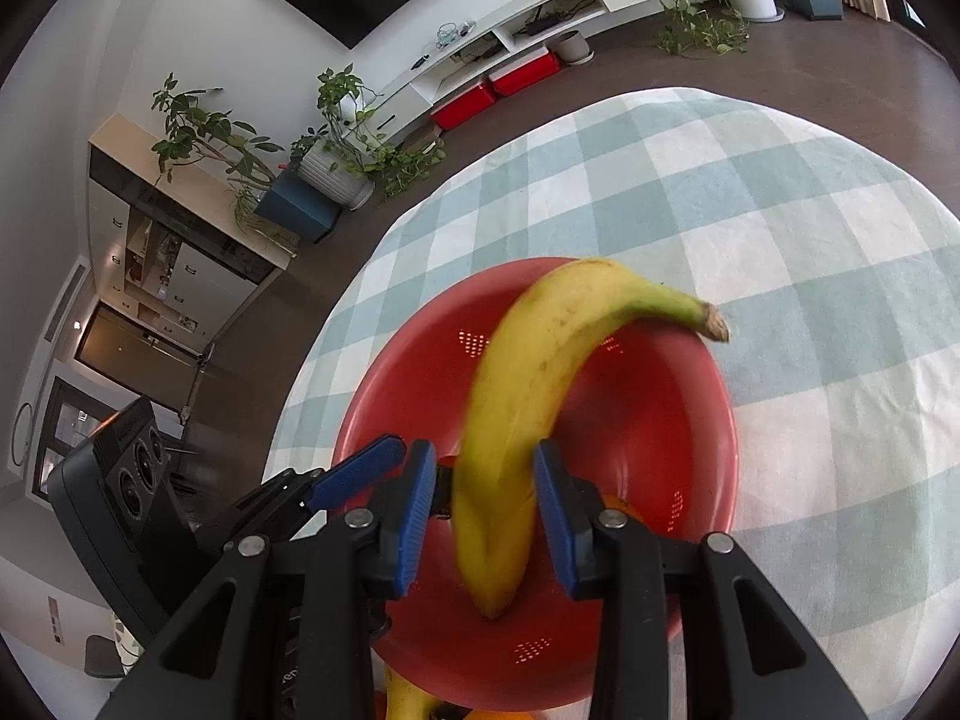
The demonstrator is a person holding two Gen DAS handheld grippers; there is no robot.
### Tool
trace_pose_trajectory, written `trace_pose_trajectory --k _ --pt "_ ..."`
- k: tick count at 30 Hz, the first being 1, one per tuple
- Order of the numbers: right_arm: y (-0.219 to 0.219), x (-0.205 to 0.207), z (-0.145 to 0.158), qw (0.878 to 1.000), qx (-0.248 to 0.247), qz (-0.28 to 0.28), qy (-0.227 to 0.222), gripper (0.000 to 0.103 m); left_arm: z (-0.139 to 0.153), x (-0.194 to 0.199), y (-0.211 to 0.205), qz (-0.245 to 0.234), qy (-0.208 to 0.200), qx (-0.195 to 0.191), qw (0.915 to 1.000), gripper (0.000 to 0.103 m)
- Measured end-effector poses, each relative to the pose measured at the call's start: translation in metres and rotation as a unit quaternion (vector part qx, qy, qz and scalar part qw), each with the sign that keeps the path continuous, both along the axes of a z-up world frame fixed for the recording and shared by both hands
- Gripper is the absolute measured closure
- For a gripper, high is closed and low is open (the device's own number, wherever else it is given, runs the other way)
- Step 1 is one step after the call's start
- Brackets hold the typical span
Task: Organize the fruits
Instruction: 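Lower the banana into the red bowl with the right tool while the left tool drops the plum in, then withdraw both tools from the bowl and move the left tool toward the remaining tomato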
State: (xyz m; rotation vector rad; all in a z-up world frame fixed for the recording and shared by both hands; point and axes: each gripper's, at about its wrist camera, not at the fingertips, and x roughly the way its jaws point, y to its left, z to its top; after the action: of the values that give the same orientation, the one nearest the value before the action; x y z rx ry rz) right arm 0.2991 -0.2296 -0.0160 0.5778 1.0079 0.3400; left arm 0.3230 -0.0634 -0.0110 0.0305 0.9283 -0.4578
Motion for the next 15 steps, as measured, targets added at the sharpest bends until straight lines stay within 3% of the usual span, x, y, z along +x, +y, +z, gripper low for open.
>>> trace_pose_trajectory --k 5,7,12,15 --pt "-0.008 -0.015 0.016 1.000 0.014 -0.007 -0.018 0.049 0.019 -0.019 0.005 0.006 -0.025 0.002 0.9997 0.034" --pt "-0.013 -0.029 0.025 0.999 0.025 -0.005 -0.033 0.031 0.033 -0.032 0.010 0.006 -0.042 -0.004 0.9991 0.029" --pt "-0.036 -0.081 0.045 0.991 0.098 -0.021 -0.086 0.005 0.065 -0.077 0.029 0.004 -0.087 -0.029 0.9958 0.000" --pt "-0.047 -0.119 0.050 0.984 0.131 -0.029 -0.119 0.000 0.074 -0.114 0.045 0.010 -0.113 -0.048 0.9924 0.000"
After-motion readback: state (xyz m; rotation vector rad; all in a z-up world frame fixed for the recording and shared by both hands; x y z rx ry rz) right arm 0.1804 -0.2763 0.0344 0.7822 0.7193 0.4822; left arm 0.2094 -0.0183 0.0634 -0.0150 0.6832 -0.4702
